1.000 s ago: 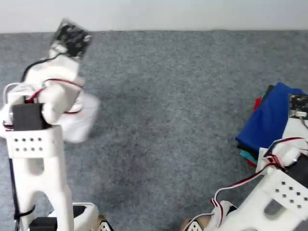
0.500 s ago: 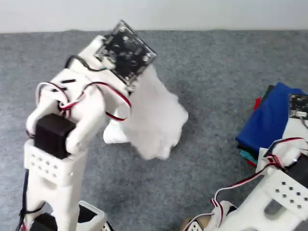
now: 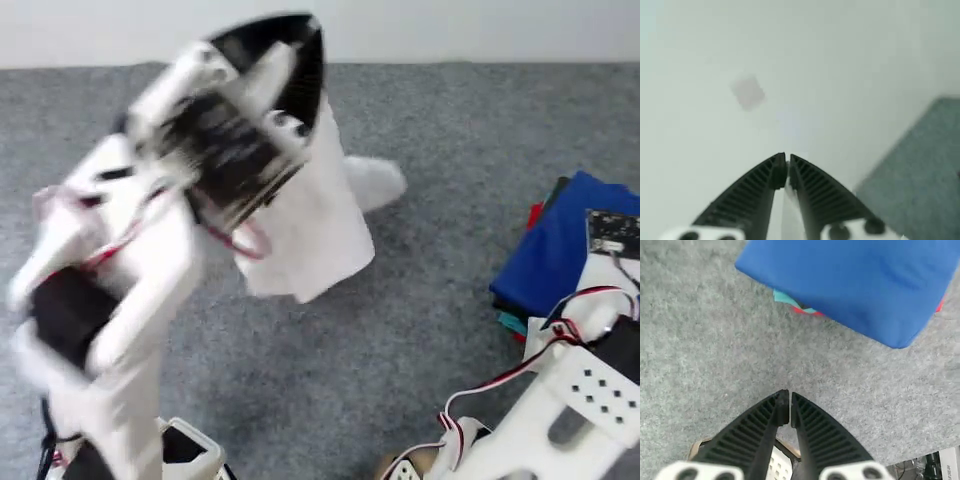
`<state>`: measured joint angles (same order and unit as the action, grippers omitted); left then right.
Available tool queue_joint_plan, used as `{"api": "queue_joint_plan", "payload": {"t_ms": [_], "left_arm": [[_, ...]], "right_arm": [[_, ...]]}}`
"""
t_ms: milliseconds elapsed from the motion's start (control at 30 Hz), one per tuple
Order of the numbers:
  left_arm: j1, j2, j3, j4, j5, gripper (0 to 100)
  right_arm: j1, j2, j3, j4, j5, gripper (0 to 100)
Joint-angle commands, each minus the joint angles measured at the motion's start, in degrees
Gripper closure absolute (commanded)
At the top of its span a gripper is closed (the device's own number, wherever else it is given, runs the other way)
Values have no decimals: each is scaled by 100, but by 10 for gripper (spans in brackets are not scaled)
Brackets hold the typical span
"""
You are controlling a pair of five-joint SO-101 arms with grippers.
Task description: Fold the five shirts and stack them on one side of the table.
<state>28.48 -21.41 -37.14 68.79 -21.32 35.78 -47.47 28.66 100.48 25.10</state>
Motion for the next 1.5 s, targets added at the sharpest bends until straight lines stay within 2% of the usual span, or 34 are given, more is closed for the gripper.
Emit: {"api": "queue_joint_plan", "payload": {"t_ms": [0,133,333,567,667,733,867,1000,1200,1367,1467], "left_arm": [[-18,-35,-1262,492,0,986],[-448,-44,-1648,1310,-273,986],[-1741,-26,-1534,2330,-290,986],[-3033,-79,-233,3147,-290,986],[-3631,-97,382,3174,-290,986],[-3982,-176,813,3174,-334,986],[-4431,-484,2044,3165,-1152,986],[-5002,-923,3380,3156,-1749,986],[-5873,-1547,5147,3007,-2549,986],[-6567,-2040,6396,2338,-2567,986],[-6743,-2347,6905,2119,-2567,986]], "right_arm": [[48,-75,-9,180,44,988],[22,-75,-9,145,44,988],[-462,-75,-9,145,35,988],[-1921,-48,-44,13,-123,988],[-2571,-13,-18,-426,-695,983],[-3020,-4,-9,-822,-809,983],[-3996,488,-44,-1323,-853,985],[-4673,1367,-202,-1596,-853,987],[-5481,2941,-1354,-1815,-853,987],[-6237,4365,-2558,-1771,-862,986],[-6633,5156,-3314,-1771,-862,983]]}}
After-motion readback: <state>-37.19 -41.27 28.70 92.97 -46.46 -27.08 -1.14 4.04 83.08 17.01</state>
